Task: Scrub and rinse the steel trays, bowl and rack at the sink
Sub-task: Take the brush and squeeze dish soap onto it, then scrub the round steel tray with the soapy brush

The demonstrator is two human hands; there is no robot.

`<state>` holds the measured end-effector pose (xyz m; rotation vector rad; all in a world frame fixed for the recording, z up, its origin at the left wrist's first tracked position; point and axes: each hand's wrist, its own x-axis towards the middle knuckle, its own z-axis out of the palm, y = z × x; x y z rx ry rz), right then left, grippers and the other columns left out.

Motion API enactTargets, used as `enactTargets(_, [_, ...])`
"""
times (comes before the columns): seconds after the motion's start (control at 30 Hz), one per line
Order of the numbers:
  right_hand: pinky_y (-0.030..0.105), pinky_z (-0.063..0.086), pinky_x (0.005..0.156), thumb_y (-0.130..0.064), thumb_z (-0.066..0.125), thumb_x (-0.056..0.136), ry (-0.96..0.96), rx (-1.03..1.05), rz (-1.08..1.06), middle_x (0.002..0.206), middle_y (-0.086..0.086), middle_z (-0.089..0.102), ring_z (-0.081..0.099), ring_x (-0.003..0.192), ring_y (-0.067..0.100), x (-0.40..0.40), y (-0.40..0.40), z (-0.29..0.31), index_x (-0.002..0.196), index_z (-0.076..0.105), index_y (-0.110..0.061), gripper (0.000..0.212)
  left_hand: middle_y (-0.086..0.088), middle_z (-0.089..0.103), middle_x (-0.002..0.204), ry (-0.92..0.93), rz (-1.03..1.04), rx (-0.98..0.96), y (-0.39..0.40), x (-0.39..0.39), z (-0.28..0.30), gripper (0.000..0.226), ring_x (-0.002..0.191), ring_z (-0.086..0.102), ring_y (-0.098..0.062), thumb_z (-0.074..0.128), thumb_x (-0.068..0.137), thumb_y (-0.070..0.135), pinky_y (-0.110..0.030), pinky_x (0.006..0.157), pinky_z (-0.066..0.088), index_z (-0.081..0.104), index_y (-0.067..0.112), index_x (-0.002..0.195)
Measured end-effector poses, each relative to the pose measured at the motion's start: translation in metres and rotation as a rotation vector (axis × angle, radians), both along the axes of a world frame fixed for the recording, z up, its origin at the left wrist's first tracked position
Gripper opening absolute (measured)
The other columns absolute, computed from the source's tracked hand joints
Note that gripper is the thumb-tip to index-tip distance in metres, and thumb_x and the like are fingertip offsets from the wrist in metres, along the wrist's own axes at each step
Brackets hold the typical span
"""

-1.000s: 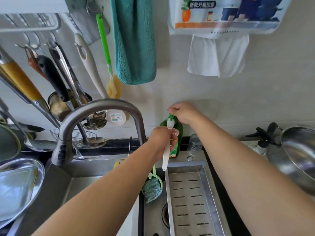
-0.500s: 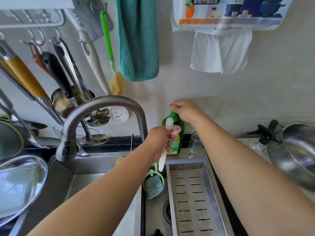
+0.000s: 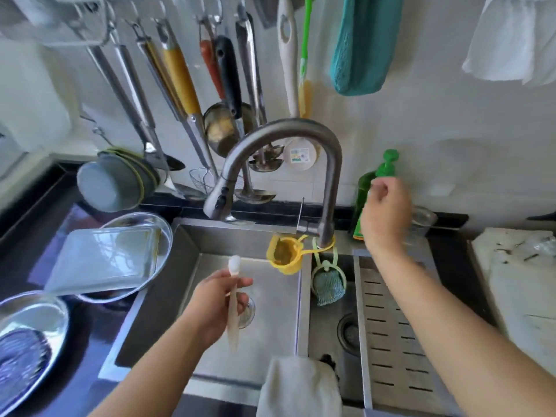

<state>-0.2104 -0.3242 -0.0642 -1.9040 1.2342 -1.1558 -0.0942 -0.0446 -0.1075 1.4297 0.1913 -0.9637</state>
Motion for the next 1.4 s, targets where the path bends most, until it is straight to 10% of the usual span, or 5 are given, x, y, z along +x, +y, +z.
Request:
enactTargets(0.17, [0.021,0.037,0.058,-0.022,0.051,0.104,0.5,0.207,0.452,0.09,0.001,0.067,0.058,0.079,0.017,0.045,0.072,-0.068,0.1,0.069,-0.013,0.021,-0.011,0.069,0.093,0.015,0.108,0.063,0.048,0.045,-0.024,0.024,0.057,0.059,-0.019,0.045,0.101,-0.002,-0.026,0.045,0.044,0.058,0.001,0.12])
enactTargets(0.43, [0.04,0.053,0.086,-0.026,0.045,0.108,0.792,0.252,0.138,0.129,0.02,0.063,0.063,0.117,0.038,0.157,0.034,-0.093,0.13,0.059,0.001,0.038,-0.009,0.072,0.085,-0.014,-0.01,0.067,0.033,0.1,-0.032,0.028,0.055,0.056,-0.019,0.049,0.096,-0.008,-0.027,0.048,0.037,0.063,-0.001,0.119])
enactTargets(1.4, [0.043,0.061,0.083,-0.009,0.057,0.103,0.792,0.238,0.087,0.121,0.019,0.067,0.067,0.109,0.039,0.164,0.028,-0.112,0.125,0.064,-0.001,0.025,-0.012,0.072,0.093,0.049,-0.236,0.062,-0.01,0.096,-0.04,0.022,0.061,0.058,-0.019,0.047,0.1,-0.001,-0.029,0.055,0.04,0.062,0.006,0.114])
